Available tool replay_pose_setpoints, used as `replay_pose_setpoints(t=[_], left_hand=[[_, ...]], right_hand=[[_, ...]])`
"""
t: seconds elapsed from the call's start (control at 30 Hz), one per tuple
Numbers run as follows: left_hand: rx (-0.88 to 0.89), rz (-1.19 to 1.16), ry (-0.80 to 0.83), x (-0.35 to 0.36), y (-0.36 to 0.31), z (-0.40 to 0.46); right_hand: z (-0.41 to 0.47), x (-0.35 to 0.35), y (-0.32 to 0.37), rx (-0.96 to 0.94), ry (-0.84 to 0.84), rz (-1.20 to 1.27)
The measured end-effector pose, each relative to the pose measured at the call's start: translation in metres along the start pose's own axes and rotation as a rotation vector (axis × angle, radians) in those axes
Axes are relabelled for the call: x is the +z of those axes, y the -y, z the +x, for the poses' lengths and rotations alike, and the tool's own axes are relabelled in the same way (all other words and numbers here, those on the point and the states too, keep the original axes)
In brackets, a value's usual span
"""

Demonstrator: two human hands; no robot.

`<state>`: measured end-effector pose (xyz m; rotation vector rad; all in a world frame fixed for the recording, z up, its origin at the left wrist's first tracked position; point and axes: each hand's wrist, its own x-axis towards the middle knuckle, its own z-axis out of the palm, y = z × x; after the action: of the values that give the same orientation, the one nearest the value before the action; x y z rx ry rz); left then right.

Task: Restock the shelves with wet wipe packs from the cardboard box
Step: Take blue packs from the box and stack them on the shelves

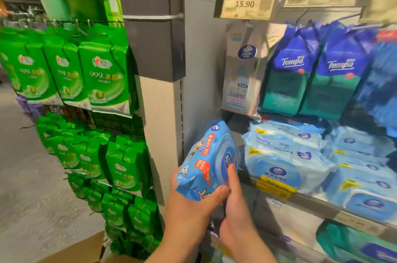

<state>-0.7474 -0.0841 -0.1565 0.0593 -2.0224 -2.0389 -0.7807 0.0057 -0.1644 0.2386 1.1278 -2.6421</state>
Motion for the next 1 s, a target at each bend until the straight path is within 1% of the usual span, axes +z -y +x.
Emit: replay_pose_setpoints(t=[0.1,0.2,0.37,0.43,0.57,0.73,0.8,0.9,1.0], left_hand=[[-0.002,0.138,-0.089,0.012,0.003,0.018],[-0.012,0.181,-0.207,0.028,-0.004,0.031],[-0.053,0.353,-0.263,0.043,-0.008,0.060],[-0.055,0.414,-0.228,0.048,-0.007,0.075],[-0.036,0.549,-0.119,0.059,-0.003,0.102],[-0.011,0.742,0.029,0.062,-0.002,0.116],[0.023,0.780,0.031,0.057,-0.003,0.113],[0.067,0.759,0.008,0.052,-0.003,0.109],[0.055,0.779,0.028,0.055,-0.004,0.115]], right_hand=[[0.013,-0.003,0.009,-0.044,-0.056,-0.021],[0.022,-0.006,0.020,-0.070,-0.108,-0.008],[0.035,-0.018,0.029,-0.119,-0.118,0.034],[0.036,-0.027,0.031,-0.142,-0.117,-0.040],[0.024,-0.043,0.039,-0.133,-0.159,-0.312],[0.013,-0.058,0.049,-0.168,-0.212,-0.462],[0.009,-0.061,0.052,-0.190,-0.219,-0.513],[0.009,-0.067,0.052,-0.217,-0.229,-0.574],[0.009,-0.072,0.050,-0.218,-0.251,-0.617]])
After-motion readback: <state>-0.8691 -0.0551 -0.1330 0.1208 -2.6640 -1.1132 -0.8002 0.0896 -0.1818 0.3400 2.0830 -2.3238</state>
